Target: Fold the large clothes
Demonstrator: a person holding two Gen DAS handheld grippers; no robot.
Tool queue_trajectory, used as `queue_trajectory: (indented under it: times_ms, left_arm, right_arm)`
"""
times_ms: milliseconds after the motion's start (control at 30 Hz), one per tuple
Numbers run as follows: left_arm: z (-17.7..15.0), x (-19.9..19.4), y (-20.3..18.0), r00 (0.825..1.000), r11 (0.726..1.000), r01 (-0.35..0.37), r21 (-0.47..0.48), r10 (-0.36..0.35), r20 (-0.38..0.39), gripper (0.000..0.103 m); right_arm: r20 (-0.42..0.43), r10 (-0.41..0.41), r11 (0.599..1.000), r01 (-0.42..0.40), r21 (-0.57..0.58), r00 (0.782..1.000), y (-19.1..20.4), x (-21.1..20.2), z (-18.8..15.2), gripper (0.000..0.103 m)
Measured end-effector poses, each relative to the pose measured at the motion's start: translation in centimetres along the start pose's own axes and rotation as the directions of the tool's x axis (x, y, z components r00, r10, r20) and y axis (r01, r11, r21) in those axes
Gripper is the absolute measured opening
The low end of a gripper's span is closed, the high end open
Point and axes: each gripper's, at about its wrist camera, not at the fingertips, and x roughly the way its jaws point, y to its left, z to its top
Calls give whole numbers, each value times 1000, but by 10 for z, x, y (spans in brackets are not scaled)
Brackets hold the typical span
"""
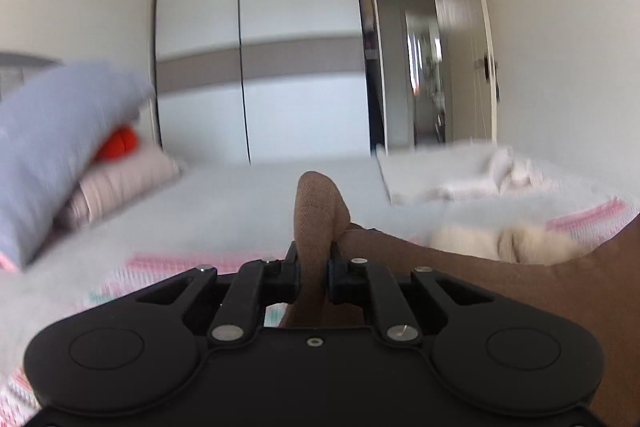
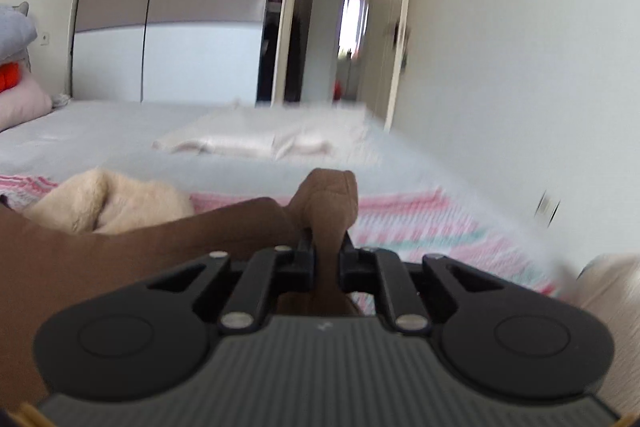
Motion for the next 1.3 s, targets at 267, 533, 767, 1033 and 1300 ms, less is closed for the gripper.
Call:
queue_trajectory:
  times_ms: [267, 533, 767, 1033, 1300]
  left_arm:
    - [36, 58, -9, 982, 993, -114, 35, 107, 157, 12]
    - [-16, 170, -22, 977, 973, -197, 118, 186, 105, 13]
    - [-62, 258, -26, 949, 971, -146, 189, 192, -252, 18]
    - [-48, 255, 27, 877, 948, -314, 61, 314, -364, 33]
    - [-7, 194, -18, 954, 995, -89, -34, 75, -291, 54]
  right_arm:
    - [206, -167, 986, 162, 39, 964, 13, 26, 40, 9]
    - [158, -236, 969, 244, -32, 959, 49, 141, 20, 9]
    - [-217, -180, 983, 166, -83, 959, 55, 240, -9, 16]
    - [-437, -107, 842, 315, 438, 893, -64, 226, -32, 19]
    - [-239, -14, 959, 81, 271, 971, 5, 166, 21, 40]
